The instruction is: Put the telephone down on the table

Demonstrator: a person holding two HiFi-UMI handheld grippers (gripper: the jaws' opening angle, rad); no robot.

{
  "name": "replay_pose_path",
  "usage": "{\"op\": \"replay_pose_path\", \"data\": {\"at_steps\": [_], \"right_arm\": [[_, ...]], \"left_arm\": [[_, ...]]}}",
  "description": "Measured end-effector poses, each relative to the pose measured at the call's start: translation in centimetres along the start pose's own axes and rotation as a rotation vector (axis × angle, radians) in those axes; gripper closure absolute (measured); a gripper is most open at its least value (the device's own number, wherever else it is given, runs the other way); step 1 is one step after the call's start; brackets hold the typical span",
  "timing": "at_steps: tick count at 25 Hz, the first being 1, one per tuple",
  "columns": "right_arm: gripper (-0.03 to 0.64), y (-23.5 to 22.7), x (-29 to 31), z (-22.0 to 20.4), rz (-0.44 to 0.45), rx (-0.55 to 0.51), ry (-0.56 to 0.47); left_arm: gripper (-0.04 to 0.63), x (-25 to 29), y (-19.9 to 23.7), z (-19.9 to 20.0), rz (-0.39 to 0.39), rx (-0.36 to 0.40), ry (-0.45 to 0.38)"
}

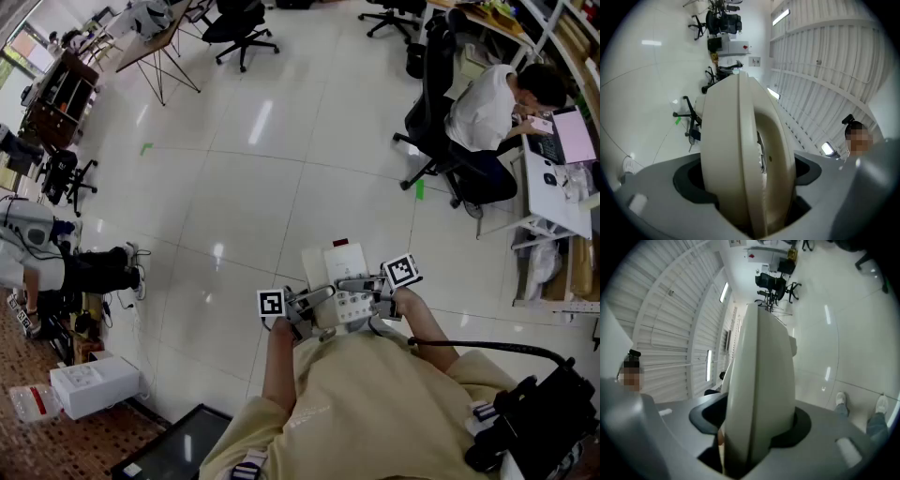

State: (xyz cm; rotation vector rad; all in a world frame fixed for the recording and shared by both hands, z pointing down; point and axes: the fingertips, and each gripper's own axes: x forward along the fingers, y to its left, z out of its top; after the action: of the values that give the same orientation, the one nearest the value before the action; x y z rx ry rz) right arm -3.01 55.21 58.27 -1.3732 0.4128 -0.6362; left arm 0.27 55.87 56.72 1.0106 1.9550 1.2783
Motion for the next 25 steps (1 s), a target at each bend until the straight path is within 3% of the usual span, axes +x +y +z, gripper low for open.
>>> {"op": "replay_pose_path", "data": {"at_steps": [5, 9, 13, 15, 21, 25], "right_arm": [[0.365, -1.9, 2.2, 0.3, -0.035, -0.041, 0.133], [0.351, -1.3, 8.8, -5.0, -0.088, -0.096, 0.278], [0.345, -3.5, 17.4, -11.5, -0.151, -0.162, 0.364], [0.347, -5.3, 21.0, -12.0, -0.183, -0.190, 0.408], [0.345, -12.0, 30.7, -14.1, -0.327, -0.224, 0.720], [0.361, -13.2, 39.2, -17.4, -0.325, -0.317, 0.951]], "left_arm": [[0.138, -2.2, 2.5, -0.7, 0.002, -0.003, -0.143], [0.138, -10.4, 0.6, -3.3, 0.017, 0.046, -0.294], [0.137, -20.9, -2.4, -6.7, 0.047, 0.131, -0.369], [0.137, -24.8, -2.9, -6.6, 0.058, 0.194, -0.421], [0.137, -36.0, 1.2, -9.4, 0.249, 0.212, -0.713], [0.137, -45.2, -0.2, -12.9, 0.317, 0.172, -0.914]]}}
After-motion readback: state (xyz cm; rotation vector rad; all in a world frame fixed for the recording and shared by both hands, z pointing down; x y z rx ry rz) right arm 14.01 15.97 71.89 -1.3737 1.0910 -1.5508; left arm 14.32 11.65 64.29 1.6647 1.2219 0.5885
